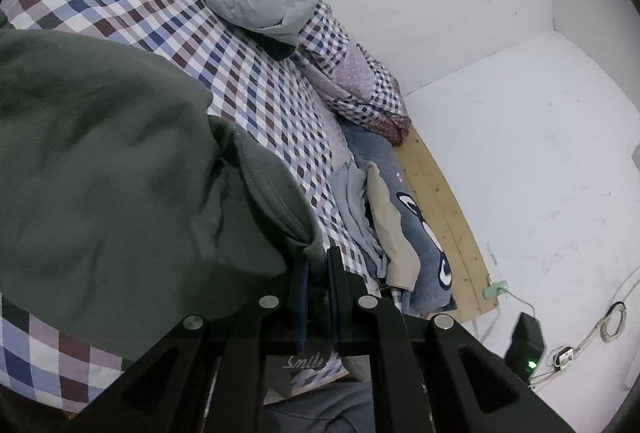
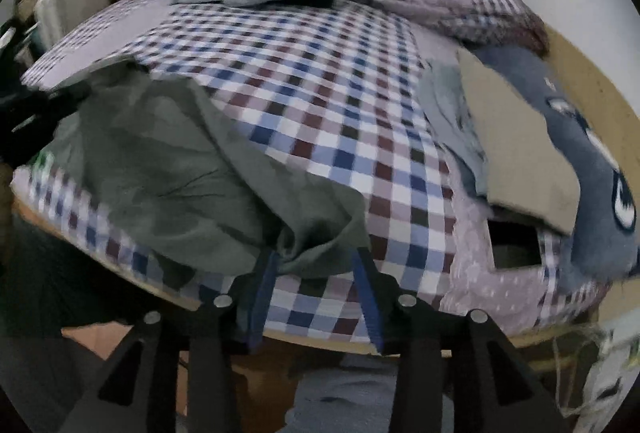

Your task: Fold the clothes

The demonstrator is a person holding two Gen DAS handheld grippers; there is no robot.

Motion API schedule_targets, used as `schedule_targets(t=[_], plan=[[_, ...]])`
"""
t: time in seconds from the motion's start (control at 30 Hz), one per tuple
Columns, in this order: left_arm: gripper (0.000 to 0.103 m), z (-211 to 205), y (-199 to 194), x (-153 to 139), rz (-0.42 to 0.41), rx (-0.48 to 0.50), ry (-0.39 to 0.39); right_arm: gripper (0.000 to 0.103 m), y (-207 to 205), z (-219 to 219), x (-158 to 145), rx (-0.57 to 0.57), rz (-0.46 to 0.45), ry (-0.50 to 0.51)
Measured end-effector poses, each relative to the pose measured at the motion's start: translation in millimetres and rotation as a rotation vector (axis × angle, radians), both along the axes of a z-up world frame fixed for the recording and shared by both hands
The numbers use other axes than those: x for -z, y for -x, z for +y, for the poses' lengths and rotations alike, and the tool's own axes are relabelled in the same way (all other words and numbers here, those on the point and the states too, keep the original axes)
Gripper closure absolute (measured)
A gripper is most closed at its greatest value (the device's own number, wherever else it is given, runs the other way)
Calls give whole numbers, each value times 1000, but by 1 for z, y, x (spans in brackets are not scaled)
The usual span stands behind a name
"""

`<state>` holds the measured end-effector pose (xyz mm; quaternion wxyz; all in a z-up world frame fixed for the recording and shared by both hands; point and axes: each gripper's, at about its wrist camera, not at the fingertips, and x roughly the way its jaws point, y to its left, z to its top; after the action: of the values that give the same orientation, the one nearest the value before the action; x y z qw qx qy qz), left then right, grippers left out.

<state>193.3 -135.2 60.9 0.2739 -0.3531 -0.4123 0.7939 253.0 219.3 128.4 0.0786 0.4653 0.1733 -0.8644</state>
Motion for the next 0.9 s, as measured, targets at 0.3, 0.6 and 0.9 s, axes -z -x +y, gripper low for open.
schedule_targets(t=[0.3, 0.6, 0.9], plan=[[95, 3, -2, -3, 15, 21, -14, 54, -38, -71, -1, -324, 142, -121], [95, 2, -3, -8, 39, 40, -37, 54, -47, -118, 36, -521, 142, -226], [95, 1, -5, -15, 83, 57, -92, 62, -32, -127, 43, -510, 161, -261]])
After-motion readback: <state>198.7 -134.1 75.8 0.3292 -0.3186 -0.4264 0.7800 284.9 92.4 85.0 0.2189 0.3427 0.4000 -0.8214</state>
